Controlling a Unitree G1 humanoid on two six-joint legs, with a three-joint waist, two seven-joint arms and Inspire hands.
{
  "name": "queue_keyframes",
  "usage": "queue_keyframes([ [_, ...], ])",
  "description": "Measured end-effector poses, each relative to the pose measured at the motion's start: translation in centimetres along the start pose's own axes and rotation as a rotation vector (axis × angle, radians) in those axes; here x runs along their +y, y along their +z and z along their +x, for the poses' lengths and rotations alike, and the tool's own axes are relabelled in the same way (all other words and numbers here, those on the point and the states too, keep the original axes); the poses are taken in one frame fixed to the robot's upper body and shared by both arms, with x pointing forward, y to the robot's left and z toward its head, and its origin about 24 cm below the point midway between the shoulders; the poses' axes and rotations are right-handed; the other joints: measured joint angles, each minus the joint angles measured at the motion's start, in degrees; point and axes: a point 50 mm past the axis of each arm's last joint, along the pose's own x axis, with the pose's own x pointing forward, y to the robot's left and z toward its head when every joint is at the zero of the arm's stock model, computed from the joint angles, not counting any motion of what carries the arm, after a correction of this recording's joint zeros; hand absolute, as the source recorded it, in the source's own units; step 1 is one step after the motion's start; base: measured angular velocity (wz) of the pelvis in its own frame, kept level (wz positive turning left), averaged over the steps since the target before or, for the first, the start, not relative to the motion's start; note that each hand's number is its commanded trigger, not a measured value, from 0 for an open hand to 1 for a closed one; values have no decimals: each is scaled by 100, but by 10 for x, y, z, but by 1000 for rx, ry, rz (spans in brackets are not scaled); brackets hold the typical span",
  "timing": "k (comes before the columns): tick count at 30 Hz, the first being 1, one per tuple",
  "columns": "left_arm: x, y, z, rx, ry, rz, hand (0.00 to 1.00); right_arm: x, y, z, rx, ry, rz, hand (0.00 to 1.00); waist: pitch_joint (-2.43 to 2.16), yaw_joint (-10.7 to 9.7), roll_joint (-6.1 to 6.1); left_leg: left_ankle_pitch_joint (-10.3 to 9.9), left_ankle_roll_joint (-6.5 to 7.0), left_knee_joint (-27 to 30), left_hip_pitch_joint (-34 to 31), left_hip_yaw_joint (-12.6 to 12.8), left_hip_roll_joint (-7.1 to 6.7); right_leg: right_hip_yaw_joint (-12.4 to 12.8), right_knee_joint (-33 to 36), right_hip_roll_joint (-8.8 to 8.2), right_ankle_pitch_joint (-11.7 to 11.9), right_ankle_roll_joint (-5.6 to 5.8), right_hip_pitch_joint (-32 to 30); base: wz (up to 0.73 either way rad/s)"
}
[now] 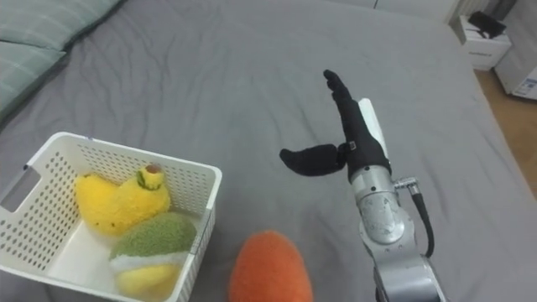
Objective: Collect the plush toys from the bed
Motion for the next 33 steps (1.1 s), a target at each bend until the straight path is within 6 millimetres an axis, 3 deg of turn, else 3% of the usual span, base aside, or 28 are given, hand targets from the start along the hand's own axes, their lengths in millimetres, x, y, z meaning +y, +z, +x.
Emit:
queue_keyframes([
  [10,-5,2,-2,-4,5,-18,0,33,-52,-16,218,176,-75,0,7,22,43,-4,-6,5,-5,-10,7,45,-1,15,4,-6,-4,0],
  [22,-8,4,-2,-12,-11,-4,0,57,-86,-36,402,462,-146,0,16,4,81,-5,-7,17,-19,-118,-4,-86,-6,-3,1,-4,43,3],
  [31,-6,6,-2,-20,-21,-11,0,62,-97,-44,479,624,-242,0,-10,70,-69,-4,-5,26,-100,-200,-46,-93,-85,-20,-23,4,11,2],
  [33,-4,6,-1,-21,-17,-12,0,65,-104,-48,522,663,-261,0,8,106,-118,-5,-4,18,-105,-206,-45,-94,-95,-17,-22,5,9,0],
])
